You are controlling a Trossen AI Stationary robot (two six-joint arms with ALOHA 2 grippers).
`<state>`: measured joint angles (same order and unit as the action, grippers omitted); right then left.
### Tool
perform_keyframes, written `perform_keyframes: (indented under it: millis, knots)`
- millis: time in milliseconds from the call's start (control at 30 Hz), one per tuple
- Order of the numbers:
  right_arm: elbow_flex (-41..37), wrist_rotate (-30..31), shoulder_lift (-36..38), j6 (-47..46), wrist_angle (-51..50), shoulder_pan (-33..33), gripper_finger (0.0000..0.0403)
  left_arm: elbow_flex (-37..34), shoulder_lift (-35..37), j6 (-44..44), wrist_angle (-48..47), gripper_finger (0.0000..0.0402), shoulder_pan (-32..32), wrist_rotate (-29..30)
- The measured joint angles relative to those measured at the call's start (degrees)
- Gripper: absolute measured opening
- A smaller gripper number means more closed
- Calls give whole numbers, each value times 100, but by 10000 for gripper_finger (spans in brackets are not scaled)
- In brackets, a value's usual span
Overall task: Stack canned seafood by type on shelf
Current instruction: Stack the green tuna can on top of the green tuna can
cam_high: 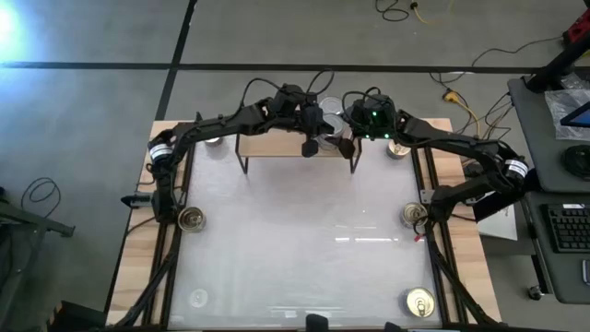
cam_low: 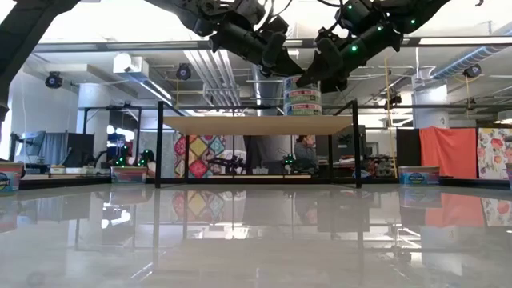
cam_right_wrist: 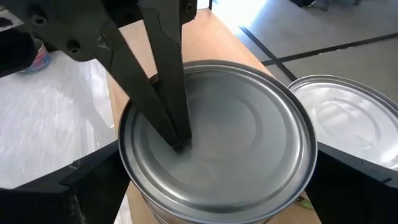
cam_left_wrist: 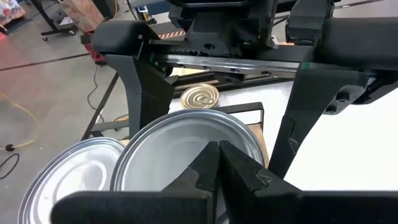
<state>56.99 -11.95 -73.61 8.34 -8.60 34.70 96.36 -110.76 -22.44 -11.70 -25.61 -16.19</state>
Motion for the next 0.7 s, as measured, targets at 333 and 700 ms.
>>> perform_keyframes:
  millis: [333, 700]
  knots:
    - [383, -52, 136, 169, -869, -6, 400, 4, 2, 63, -117, 0, -2, -4]
    - [805, -51, 136, 448, -1575, -5, 400, -2, 2, 82, -140, 0, -5, 36]
